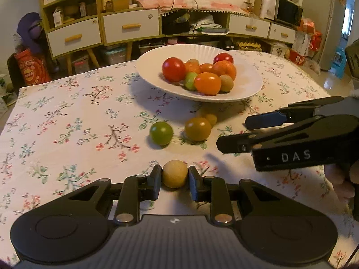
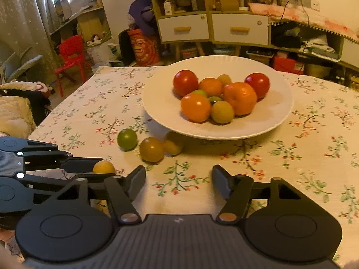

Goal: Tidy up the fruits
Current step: 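Grasp a tan round fruit with the left tool while the right tool grasps a brown tomato, then carry the tan fruit and brown tomato onto the plate and open both tools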

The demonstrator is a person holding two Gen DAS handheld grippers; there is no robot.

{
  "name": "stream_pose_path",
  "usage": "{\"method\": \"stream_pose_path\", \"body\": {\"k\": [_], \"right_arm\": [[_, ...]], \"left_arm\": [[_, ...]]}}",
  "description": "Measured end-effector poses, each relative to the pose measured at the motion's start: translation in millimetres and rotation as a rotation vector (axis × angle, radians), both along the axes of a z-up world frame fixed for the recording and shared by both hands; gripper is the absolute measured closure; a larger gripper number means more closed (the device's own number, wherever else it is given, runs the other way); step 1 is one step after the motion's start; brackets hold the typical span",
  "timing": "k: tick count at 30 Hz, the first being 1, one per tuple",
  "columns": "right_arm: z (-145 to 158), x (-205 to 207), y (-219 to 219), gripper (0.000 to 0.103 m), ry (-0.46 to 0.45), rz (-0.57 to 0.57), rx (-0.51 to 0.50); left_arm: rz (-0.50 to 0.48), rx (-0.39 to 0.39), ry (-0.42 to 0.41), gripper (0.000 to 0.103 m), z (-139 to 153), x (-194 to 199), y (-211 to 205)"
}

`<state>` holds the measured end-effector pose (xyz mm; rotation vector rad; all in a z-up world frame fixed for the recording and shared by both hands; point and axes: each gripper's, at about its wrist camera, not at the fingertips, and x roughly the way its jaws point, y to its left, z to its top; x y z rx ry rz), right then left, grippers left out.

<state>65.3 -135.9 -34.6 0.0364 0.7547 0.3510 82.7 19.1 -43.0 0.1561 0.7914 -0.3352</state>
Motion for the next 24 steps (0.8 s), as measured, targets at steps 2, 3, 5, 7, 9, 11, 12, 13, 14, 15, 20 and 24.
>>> {"method": "stream_pose_path", "body": {"k": [2, 3, 5, 7, 9, 11, 12, 13, 14, 15, 20, 24], "right_arm": [[0, 2, 3, 0.048, 0.007, 0.008, 0.021], [0, 3, 5, 0.052, 0.011, 0.016, 0.032], [-1, 4, 11, 0.057, 0.011, 0.043, 0.047], [-3, 5, 16, 0.058, 0.005, 0.048, 0.054], [-5, 7, 20, 0.058, 0.003, 0.033, 0.07], [-6, 9, 23, 0.059, -0.008, 0.021, 0.08], [-5, 10, 24, 0.06, -0.01, 0.016, 0.083], [-5, 12, 25, 0.064, -0.009, 0.011, 0.086], [-4, 14, 26, 0.065, -0.007, 0.008, 0.087], [-4, 15, 26, 0.068, -0.006, 0.004, 0.087], [-5, 16, 29, 0.077, -0.007, -0.002, 0.077], [-3, 15, 28, 0.078, 0.001, 0.014, 0.069]], "left_arm": [[0.007, 0.004, 0.006, 0.089, 0, 0, 4], [0.011, 0.004, 0.008, 0.089, 0, 1, 6], [0.015, 0.004, 0.01, 0.089, 1, 1, 8], [0.014, 0.005, 0.012, 0.089, 1, 0, 9], [0.01, 0.007, 0.012, 0.089, 1, -1, 10], [0.003, 0.01, 0.012, 0.089, 1, -1, 9], [0.0, 0.011, 0.011, 0.089, 1, -2, 9], [-0.002, 0.012, 0.012, 0.089, 1, -2, 9], [-0.003, 0.013, 0.012, 0.089, 1, -2, 9], [-0.003, 0.014, 0.013, 0.089, 1, -2, 10], [0.0, 0.015, 0.013, 0.089, 1, -1, 9], [0.0, 0.017, 0.013, 0.089, 1, -1, 9]]}}
